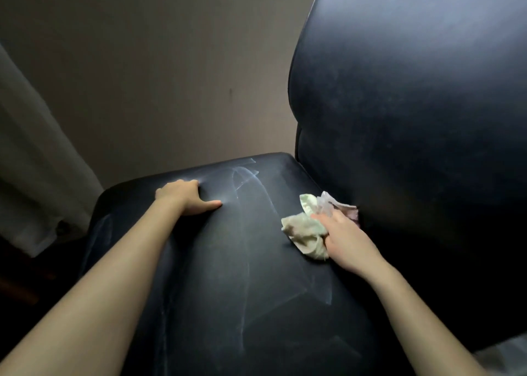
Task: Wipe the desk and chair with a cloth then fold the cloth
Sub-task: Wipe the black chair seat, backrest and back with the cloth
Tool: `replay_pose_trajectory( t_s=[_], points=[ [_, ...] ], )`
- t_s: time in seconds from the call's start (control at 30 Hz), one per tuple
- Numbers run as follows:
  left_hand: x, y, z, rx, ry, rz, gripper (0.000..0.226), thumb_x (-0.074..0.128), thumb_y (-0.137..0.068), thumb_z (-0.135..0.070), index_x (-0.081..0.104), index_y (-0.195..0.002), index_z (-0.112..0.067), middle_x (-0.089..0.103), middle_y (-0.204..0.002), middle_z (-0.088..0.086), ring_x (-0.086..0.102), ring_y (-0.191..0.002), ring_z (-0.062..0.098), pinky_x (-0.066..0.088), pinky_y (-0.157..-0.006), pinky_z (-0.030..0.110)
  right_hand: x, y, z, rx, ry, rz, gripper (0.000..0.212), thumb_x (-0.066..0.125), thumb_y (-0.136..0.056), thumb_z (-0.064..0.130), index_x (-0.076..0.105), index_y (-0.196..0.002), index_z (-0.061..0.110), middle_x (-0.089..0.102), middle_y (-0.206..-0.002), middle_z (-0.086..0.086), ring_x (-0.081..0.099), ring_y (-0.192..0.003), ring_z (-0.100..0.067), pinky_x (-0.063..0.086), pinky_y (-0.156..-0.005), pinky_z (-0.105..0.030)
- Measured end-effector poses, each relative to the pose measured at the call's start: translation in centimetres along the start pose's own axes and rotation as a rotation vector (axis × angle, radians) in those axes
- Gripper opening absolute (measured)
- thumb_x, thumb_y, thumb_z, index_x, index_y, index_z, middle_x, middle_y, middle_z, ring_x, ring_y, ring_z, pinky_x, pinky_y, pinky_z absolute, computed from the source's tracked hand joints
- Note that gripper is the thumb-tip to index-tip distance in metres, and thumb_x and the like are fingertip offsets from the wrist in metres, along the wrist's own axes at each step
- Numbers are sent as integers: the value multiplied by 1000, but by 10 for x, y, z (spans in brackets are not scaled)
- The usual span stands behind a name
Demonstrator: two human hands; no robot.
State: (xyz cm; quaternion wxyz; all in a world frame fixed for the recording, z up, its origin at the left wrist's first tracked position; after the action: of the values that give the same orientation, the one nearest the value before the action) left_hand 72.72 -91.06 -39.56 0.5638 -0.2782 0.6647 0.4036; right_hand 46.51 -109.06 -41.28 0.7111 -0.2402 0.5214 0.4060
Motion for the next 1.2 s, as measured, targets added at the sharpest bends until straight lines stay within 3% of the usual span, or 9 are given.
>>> replay_pose_trajectory(
  t_s=[0.1, 0.23, 0.43, 0.63, 0.9, 1.2],
  points=[
    [-3, 0, -2, 14, -2, -4, 87, 47, -71, -81, 41, -139, -26, 46, -142, 0, 46, -128, 25, 41, -101, 38, -3, 46, -11, 50, -48, -21, 59, 36, -90, 7, 39, -140, 37, 28, -150, 10, 29, -136, -15, 36, -102, -31],
    [-3, 0, -3, 22, 5, -5, 89, 46, -69, -82, 41, -139, -28, 46, -142, 0, 46, -128, 25, 41, -102, 40, -7, 54, -15, 80, -48, -27, 57, 36, -90, 7, 41, -138, 39, 28, -150, 14, 33, -133, -16, 40, -99, -33],
    [-4, -2, -2, 19, 13, -10, 87, 49, -67, -82, 46, -135, -28, 50, -137, -1, 49, -124, 25, 44, -98, 37, -5, 12, -14, 74, -17, -32, 52, 34, -90, 8, 45, -135, 33, 31, -149, 5, 36, -129, -26, 43, -96, -40],
    [-2, -3, 3, 9, 8, -24, 85, 47, -67, -82, 49, -131, -27, 54, -133, 0, 52, -120, 24, 46, -95, 37, 0, -59, 0, 17, -13, -30, 53, 38, -91, 9, 43, -138, 34, 13, -158, 5, 23, -141, -25, 39, -100, -41],
    [-3, 1, 9, -41, -42, -52, 81, 44, -72, -81, 49, -129, -25, 57, -126, 2, 53, -115, 24, 44, -77, 31, -2, -94, 6, 3, -20, -1, 51, 36, -92, 6, 47, -136, 29, 24, -154, 6, 33, -133, -28, 39, -100, -41],
    [-4, 22, 16, -105, -102, -61, 78, 40, -74, -81, 50, -126, -24, 60, -122, 1, 55, -113, 24, 45, -78, 31, -1, -118, 21, -63, 1, 72, 52, 37, -92, 7, 46, -136, 34, 30, -152, 4, 36, -133, -27, 40, -101, -44]
  ],
)
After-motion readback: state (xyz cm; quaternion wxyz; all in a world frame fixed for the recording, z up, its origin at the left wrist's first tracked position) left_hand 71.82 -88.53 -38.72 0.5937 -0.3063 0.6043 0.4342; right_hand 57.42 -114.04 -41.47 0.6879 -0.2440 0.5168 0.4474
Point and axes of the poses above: each hand's wrist, its own y-axis away from the middle knuckle, its own x-axis out of the palm, z = x × y, the point moved 7 cm from there along -y, towards the middle knuckle
